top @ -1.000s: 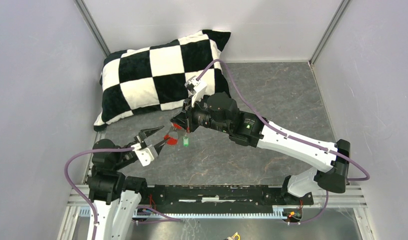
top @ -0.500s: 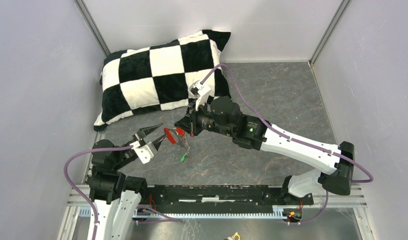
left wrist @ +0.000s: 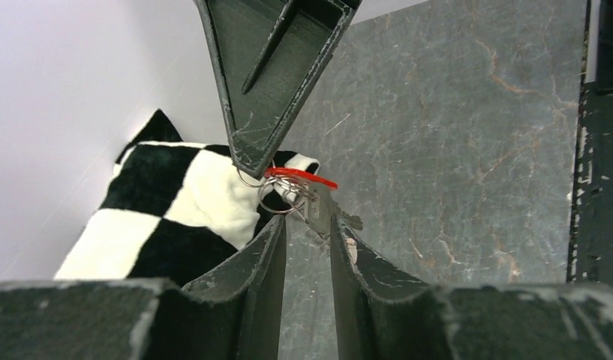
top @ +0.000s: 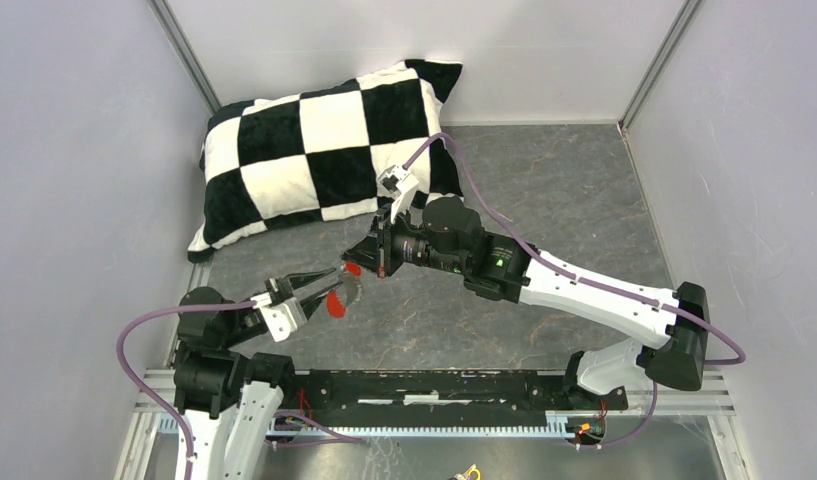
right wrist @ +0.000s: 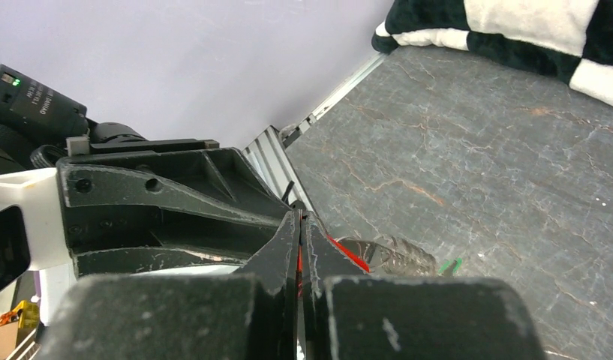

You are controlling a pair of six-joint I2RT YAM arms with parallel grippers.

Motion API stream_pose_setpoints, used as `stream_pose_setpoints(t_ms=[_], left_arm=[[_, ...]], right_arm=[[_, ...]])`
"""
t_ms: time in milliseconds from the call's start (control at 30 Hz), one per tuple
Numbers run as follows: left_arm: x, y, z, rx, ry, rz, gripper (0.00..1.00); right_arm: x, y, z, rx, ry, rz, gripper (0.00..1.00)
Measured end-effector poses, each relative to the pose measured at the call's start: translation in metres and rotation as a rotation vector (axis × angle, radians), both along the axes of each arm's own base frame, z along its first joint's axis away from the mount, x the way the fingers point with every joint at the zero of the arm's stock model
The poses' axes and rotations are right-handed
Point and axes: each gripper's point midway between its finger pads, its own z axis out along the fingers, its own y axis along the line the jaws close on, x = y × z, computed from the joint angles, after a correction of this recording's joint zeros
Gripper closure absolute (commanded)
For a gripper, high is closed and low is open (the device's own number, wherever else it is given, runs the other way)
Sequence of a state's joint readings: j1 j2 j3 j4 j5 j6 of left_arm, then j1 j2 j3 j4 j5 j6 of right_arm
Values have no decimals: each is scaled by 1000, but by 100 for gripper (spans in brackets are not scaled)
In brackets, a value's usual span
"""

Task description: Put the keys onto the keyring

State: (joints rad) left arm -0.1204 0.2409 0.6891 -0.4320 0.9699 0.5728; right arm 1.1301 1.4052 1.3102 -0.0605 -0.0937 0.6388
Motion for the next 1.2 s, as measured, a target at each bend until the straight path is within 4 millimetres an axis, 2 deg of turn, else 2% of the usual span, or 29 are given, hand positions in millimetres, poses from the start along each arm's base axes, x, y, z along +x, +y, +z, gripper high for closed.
stream_pose_setpoints(t_ms=[267, 400, 700, 867, 967, 1200], left_arm=[[-4, -1, -3, -44, 91, 0, 69], [0, 1, -3, -45, 90, 24, 69], [4, 4, -2, -46, 85, 51, 68], [2, 5, 6, -49, 65, 57, 67], [-6, 4, 12, -41, 53, 37, 66], [-42, -5, 25, 18, -5, -97, 63]], right_arm=[[-1, 3, 2, 34, 15, 4, 100], [-4, 5, 7, 57, 16, 21, 100], [-14, 8, 3, 74, 27, 81, 100], [-24, 9, 4, 80, 9, 152, 100], [-28, 7, 6, 80, -14, 194, 100], [-29, -7, 16, 92, -71, 282, 100]])
